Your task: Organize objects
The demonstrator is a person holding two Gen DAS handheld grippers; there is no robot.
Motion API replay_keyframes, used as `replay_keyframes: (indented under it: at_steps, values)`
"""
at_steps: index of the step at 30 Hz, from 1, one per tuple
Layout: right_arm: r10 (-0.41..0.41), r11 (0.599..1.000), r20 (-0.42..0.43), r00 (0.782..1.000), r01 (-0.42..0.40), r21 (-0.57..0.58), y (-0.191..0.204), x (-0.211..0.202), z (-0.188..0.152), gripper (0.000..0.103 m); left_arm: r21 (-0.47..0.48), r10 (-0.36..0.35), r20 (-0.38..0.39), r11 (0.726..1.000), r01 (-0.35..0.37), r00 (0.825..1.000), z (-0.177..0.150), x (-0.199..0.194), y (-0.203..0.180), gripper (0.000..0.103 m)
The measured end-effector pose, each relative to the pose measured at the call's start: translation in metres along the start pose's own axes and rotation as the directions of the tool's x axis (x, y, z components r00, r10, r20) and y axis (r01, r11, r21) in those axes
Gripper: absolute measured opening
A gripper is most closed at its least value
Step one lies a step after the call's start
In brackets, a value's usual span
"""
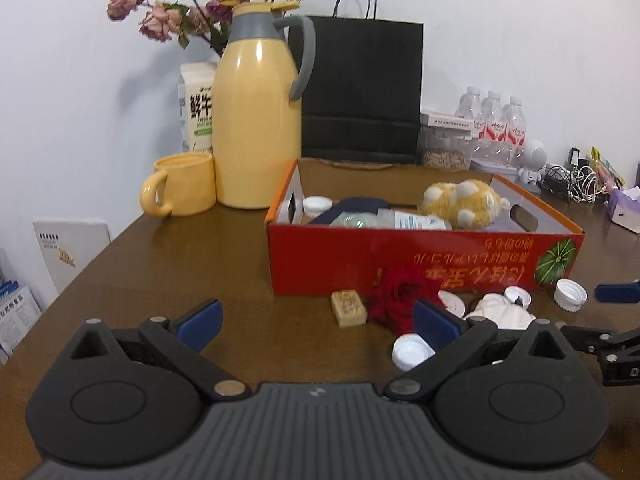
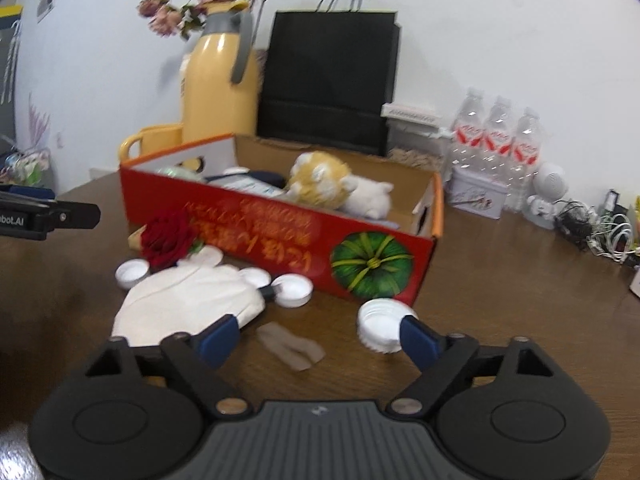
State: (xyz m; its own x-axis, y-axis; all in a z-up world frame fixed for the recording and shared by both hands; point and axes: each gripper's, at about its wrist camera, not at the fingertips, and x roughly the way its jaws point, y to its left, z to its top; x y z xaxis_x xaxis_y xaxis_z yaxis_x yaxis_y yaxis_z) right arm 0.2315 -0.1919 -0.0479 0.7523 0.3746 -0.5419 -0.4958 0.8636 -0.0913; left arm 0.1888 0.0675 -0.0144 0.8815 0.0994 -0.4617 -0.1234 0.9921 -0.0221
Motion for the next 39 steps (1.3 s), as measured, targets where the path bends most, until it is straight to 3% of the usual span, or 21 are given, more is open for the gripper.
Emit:
replay_keyframes:
  at_steps: [3, 13, 15, 18, 21, 27, 32, 39]
  values:
    - [0.031, 1.0, -0.034, 0.999, -0.031, 0.005, 0.0, 0.007, 0.001, 0.057, -0.018, -0.004, -0.026, 1.0, 0.004, 1.0, -0.002, 0.002, 0.003, 0.103]
    - [0.065, 0.998, -0.06, 0.996, -0.064, 0.024, 0.004, 0.023, 0.008, 0.036, -0.01, -0.019, -0.025, 1.0, 0.019, 1.0, -0.005, -0.001, 0.0, 0.103]
    - [0.083, 0.996, -0.061, 0.995, -0.081, 0.032, 0.005, 0.024, 0.009, 0.02, -0.009, -0.02, -0.025, 1.0, 0.019, 0.999, -0.006, -0.001, 0.0, 0.103]
    - [0.094, 0.996, -0.06, 0.994, -0.093, 0.016, 0.01, 0.023, 0.009, 0.008, -0.009, -0.018, -0.028, 1.0, 0.017, 0.999, -0.006, 0.0, 0.0, 0.103]
    - [0.099, 0.995, -0.047, 0.994, -0.099, 0.012, 0.014, 0.02, 0.008, 0.005, -0.01, -0.017, -0.032, 1.0, 0.016, 0.999, -0.006, 0.001, 0.0, 0.103]
    - [0.057, 0.998, 0.094, 0.994, -0.061, 0.036, 0.014, -0.002, 0.006, 0.004, -0.004, -0.013, -0.046, 1.0, 0.013, 0.999, -0.008, 0.005, -0.001, 0.103]
    - [0.014, 0.995, 0.191, 0.981, -0.032, 0.093, 0.005, -0.017, 0.01, 0.004, 0.01, -0.008, -0.065, 1.0, 0.009, 0.998, -0.01, 0.011, -0.005, 0.103]
    - [0.02, 0.993, 0.235, 0.972, -0.047, 0.111, 0.0, -0.026, 0.012, 0.004, 0.023, -0.007, -0.108, 1.0, 0.009, 0.994, -0.012, 0.021, -0.014, 0.103]
